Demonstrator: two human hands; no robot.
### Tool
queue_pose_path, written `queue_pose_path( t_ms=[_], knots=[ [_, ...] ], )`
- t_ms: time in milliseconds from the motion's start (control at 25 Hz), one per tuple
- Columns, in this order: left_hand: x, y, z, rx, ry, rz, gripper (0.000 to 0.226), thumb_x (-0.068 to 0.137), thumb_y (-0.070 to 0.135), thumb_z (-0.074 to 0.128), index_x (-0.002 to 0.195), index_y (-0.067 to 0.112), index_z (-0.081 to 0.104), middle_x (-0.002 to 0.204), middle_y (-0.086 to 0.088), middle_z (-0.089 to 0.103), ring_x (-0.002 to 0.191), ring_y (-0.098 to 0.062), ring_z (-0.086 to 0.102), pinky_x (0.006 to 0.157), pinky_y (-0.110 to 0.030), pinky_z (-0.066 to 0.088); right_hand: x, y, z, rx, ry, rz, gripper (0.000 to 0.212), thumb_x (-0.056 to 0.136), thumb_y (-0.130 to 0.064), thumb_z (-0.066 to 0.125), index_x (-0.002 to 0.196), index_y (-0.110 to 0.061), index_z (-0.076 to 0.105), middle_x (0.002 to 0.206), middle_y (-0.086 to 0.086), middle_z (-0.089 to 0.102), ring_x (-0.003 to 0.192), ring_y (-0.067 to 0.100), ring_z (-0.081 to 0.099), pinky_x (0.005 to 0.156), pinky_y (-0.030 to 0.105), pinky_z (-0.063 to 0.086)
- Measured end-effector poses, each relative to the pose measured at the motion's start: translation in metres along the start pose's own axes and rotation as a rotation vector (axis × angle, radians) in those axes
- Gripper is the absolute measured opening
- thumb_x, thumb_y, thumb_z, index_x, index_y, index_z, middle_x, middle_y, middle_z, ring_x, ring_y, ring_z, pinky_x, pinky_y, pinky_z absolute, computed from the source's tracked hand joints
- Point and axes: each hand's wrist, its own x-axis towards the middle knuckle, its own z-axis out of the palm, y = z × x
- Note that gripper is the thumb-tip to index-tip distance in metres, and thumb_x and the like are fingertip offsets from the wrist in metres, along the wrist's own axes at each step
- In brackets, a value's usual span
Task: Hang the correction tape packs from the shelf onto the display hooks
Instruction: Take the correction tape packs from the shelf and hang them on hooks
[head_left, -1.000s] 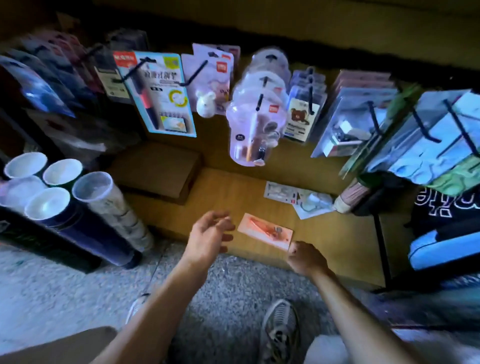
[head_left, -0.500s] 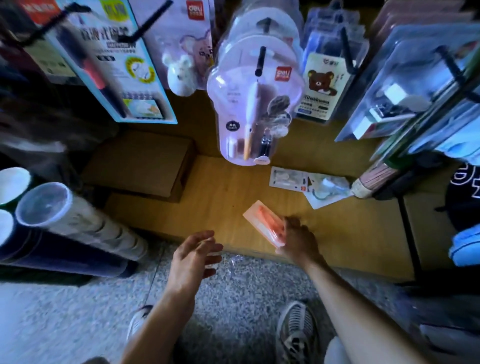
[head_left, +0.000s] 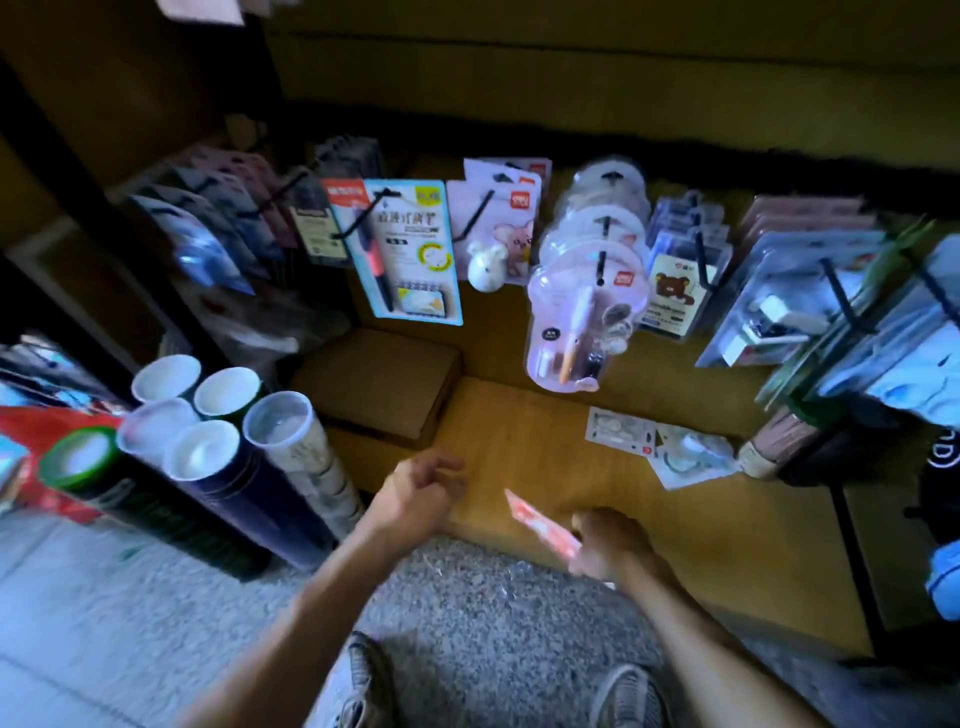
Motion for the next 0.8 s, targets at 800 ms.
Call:
queue_pose_path(
  t_ms=[800],
  knots=[
    [-0.130,0.092,-0.159,-0.364,0.136,0.687,0.031,0.083,0.020,0.072,0.110,0.031,0.060,0.095,0.014,0.073,0.087,-0.003,0.069,0.073,-0.022,0.055,-0.216,-0.203,-0.260,1.206,0.353,-0.712,0.023,0.088,-0.013,0.069,0.110,-0.018,0.066,0.103,0.002,0.076,0.089,0.020,0.073,0.056,0.026,0.050]
  ],
)
